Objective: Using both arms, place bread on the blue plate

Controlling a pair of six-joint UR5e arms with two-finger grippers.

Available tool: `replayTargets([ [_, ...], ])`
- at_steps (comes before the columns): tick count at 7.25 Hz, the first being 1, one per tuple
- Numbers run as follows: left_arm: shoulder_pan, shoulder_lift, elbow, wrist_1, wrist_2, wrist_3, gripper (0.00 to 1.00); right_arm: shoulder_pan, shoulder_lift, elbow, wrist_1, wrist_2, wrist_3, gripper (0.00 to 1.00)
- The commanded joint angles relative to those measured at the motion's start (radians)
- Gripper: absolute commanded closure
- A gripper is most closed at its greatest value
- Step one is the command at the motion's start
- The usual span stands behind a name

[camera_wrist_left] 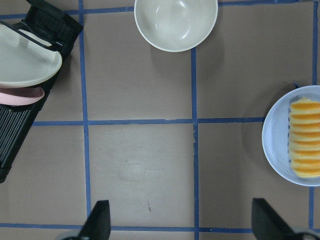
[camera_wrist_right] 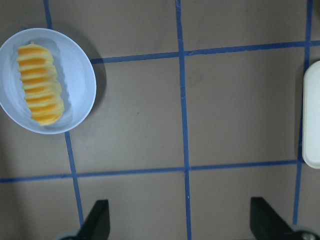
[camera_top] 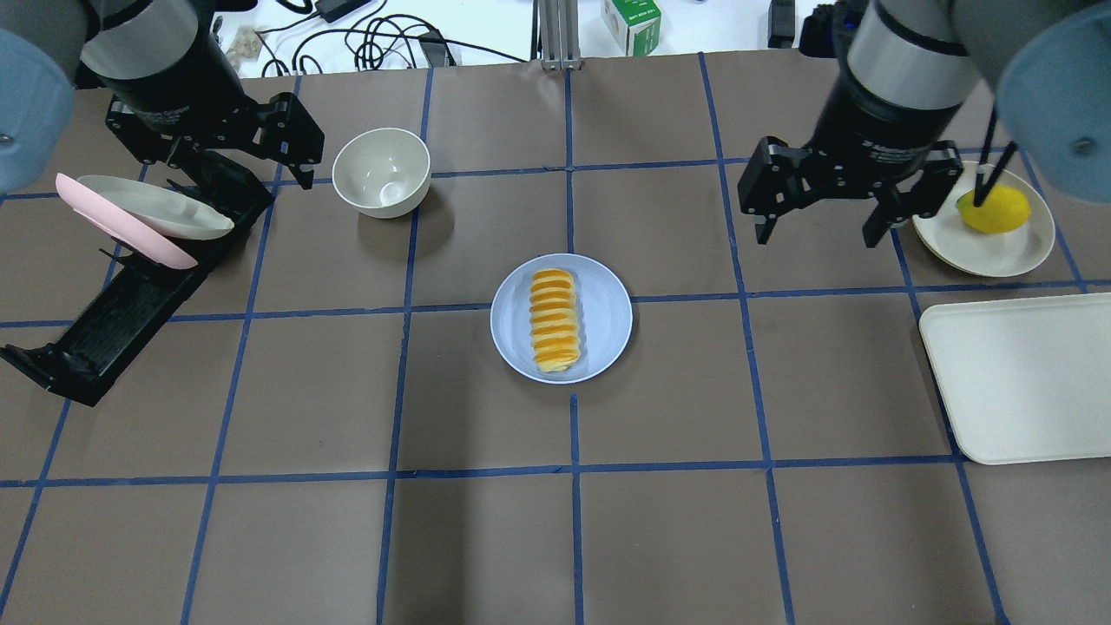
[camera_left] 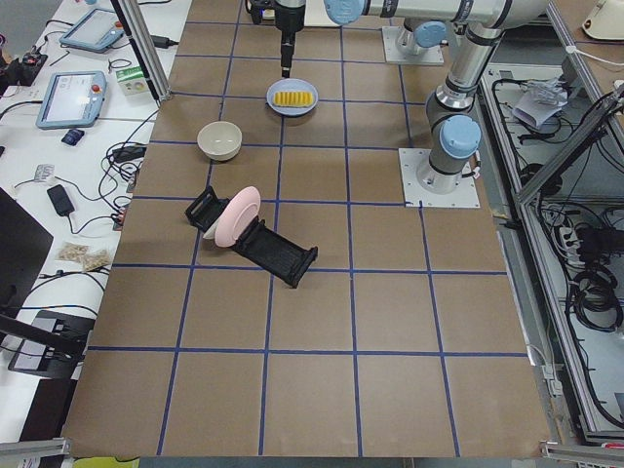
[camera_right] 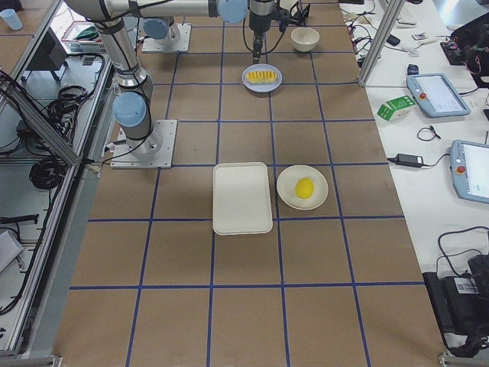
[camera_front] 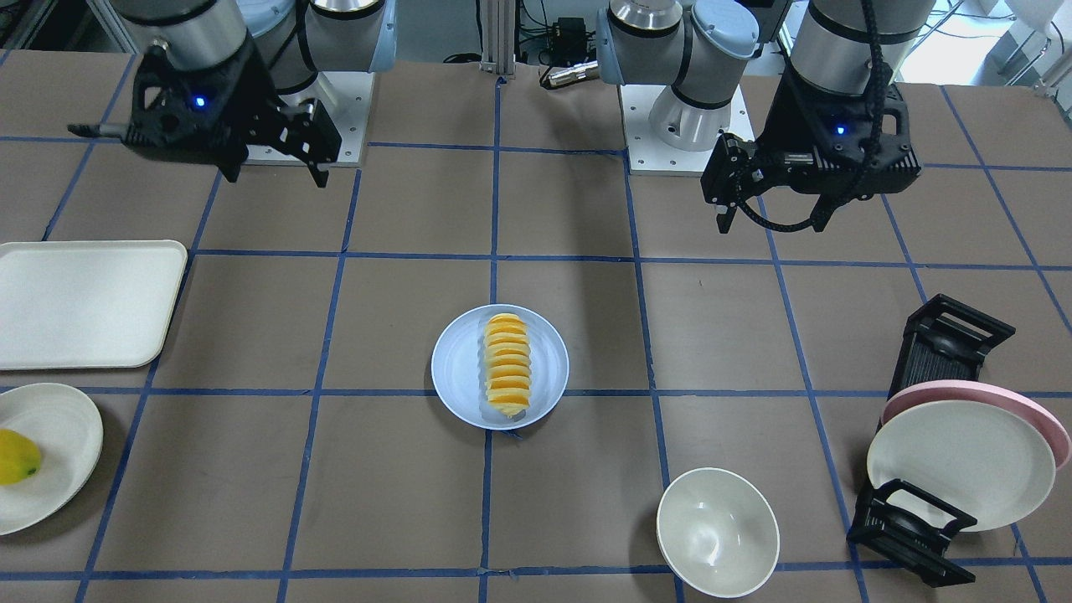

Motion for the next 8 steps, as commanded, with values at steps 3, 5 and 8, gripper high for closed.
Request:
replayTargets([
  [3,-0.002,-0.006,0.017,0.0,0.012,-0.05,0.0,-0.081,-0.077,0.183,-0.13,-0.006,-0.023,0.0],
  [5,-0.002,-0.019,0.022,0.001,0.001,-0.051,0.0,-0.075,-0.108,0.207,-0.138,-0.058,0.019,0.0],
  [8,-0.002,-0.019,0.019,-0.002,0.001,-0.052,0.0,-0.04,-0.094,0.132,-0.057,-0.038,0.022,0.0],
])
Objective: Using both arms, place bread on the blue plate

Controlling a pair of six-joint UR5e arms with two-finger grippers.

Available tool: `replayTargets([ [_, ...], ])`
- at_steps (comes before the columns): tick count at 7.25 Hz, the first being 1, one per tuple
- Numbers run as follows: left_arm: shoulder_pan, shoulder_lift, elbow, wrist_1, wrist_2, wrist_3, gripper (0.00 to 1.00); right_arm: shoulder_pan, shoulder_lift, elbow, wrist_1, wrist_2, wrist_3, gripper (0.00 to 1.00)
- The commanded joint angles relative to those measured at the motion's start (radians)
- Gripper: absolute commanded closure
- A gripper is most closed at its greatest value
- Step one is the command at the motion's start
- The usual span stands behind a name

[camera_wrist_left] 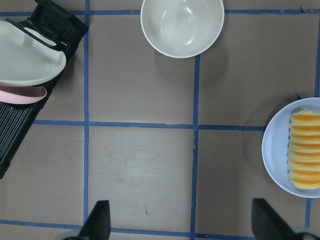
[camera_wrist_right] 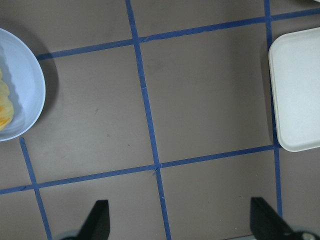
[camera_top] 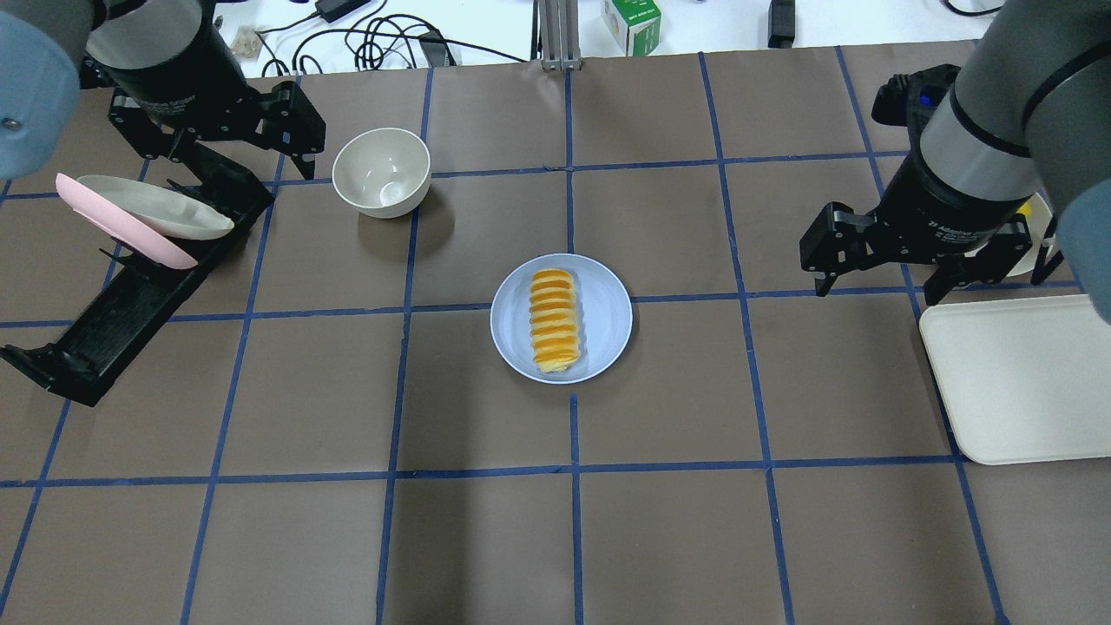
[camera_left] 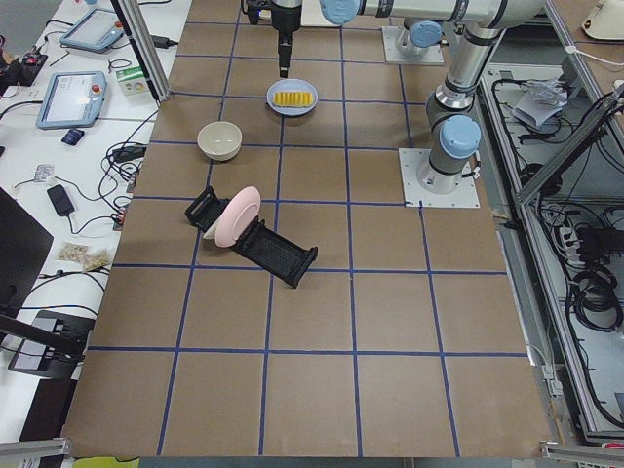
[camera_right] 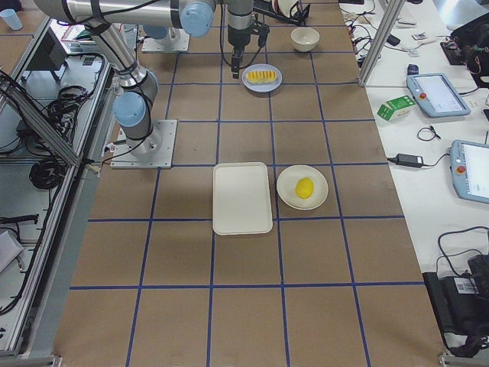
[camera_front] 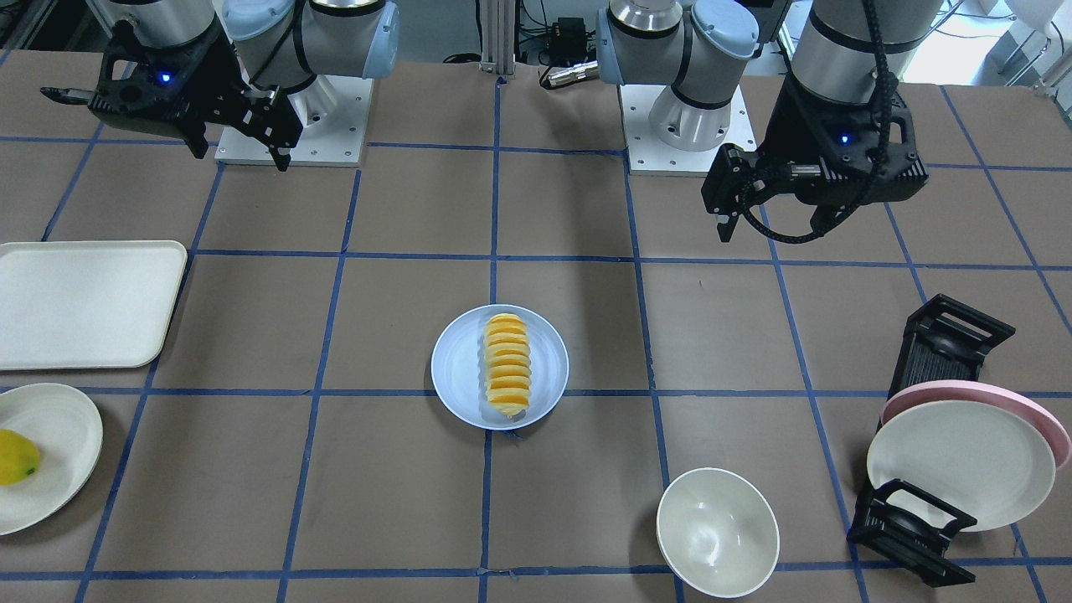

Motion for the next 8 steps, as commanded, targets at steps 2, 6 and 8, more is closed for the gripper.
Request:
replayTargets([
  [2,-0.001,0.0,0.002,0.003,0.006,0.0,0.0,0.024,0.019,-0.056,0.051,0.027,0.005,0.0],
  [6,-0.002,0.001,-0.006,0.003,0.003,-0.001,0.0,0.024,0.018,-0.051,0.045,0.025,0.003,0.0],
  [8,-0.002,0.001,-0.009,0.001,0.003,-0.001,0.0,0.024,0.018,-0.05,0.043,0.028,0.003,0.0],
])
